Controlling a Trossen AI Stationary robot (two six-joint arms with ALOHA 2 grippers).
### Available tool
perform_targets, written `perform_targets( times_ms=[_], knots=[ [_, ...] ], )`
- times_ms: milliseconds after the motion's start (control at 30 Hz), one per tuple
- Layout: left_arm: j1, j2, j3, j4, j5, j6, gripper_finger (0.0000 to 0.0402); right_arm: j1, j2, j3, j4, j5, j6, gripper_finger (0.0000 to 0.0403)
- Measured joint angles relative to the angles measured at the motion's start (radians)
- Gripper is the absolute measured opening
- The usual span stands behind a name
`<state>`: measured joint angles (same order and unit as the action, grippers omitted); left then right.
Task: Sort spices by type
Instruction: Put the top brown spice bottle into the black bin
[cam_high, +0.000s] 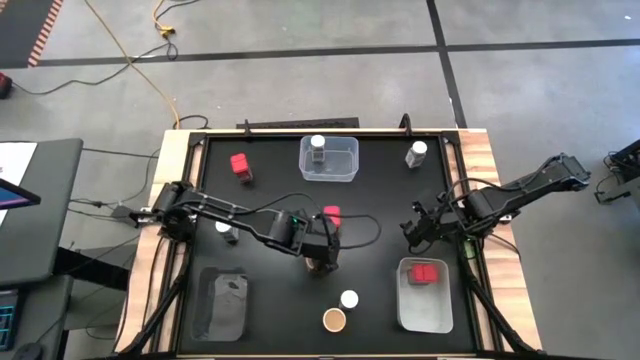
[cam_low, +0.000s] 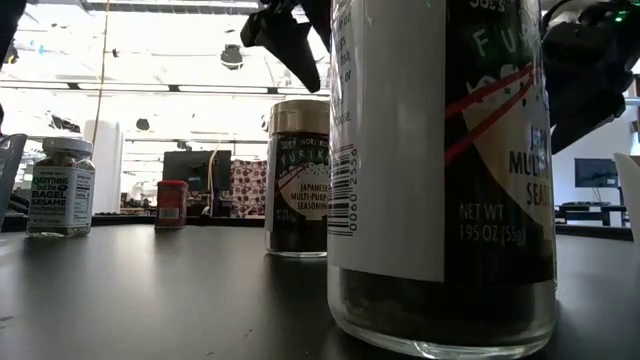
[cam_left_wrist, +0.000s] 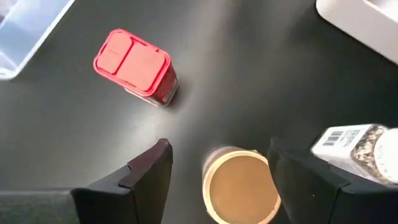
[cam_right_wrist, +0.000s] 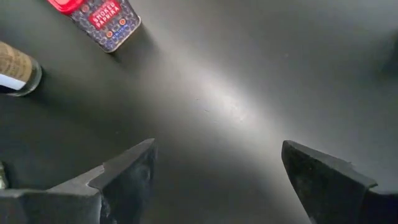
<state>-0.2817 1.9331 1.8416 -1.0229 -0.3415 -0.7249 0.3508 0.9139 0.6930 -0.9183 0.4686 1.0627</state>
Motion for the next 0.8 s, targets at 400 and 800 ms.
perform_targets(
  times_ms=[400, 800],
  knots=[
    [-0.007, 0.077, -0.001, 0.052, 0.079, 0.105, 0.0251, 0.0, 0.001, 0.0, 0.003, 0.0, -0.019, 0.0372],
    [-0.013, 0.138, 0.0, 0.013, 0.157, 0.095, 0.0251, 0.0, 0.001, 0.0, 0.009, 0.0, -0.025, 0.0372]
  ],
)
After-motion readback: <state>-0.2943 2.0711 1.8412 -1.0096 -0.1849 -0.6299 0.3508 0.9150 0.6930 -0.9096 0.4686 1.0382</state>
